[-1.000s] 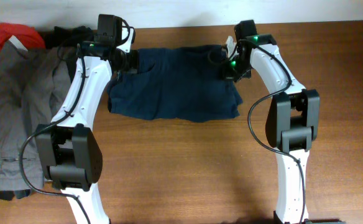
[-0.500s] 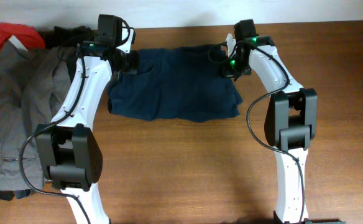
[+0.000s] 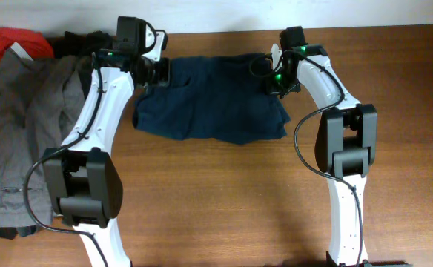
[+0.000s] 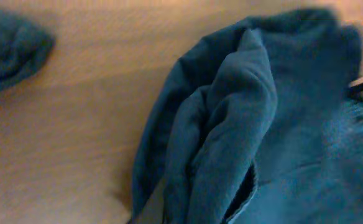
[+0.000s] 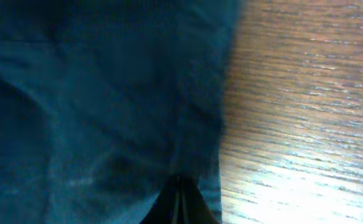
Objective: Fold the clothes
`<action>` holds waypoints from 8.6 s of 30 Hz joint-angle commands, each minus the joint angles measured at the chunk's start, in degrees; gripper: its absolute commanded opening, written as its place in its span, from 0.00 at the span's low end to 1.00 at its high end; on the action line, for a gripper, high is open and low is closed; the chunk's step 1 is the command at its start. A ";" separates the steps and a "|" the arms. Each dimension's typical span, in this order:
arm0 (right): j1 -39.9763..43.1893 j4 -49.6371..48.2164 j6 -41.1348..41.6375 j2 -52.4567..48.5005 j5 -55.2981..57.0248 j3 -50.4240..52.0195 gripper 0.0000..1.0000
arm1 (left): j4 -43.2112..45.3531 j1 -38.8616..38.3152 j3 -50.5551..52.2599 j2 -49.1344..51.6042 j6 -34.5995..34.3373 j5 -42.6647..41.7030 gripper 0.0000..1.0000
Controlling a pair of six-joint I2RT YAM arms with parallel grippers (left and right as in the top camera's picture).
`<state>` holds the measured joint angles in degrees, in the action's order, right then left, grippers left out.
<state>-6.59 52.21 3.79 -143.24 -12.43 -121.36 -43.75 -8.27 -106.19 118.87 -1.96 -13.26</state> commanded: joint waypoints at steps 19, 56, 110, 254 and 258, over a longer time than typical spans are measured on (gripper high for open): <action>0.31 1.27 -0.61 -7.63 -2.14 1.25 0.04 | 10.93 -11.67 -0.83 -0.70 -11.26 18.95 0.00; 0.24 3.50 -2.10 -7.63 -2.14 1.25 0.04 | -10.78 13.18 1.29 2.54 8.90 -1.60 0.87; 0.24 5.22 -3.54 -7.63 -2.16 1.25 0.04 | -1.92 9.92 0.33 22.88 7.63 -21.44 0.01; 8.81 -0.72 -0.50 -9.03 0.66 15.76 0.04 | -6.60 -25.66 -14.93 9.42 13.35 30.23 0.01; 8.83 -0.85 -0.52 -9.03 0.66 16.06 0.04 | -2.95 -27.78 -14.93 10.67 12.07 26.16 0.01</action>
<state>0.60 49.15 3.22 -141.99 -31.03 -112.22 -48.45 -33.80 -119.59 128.11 10.92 18.59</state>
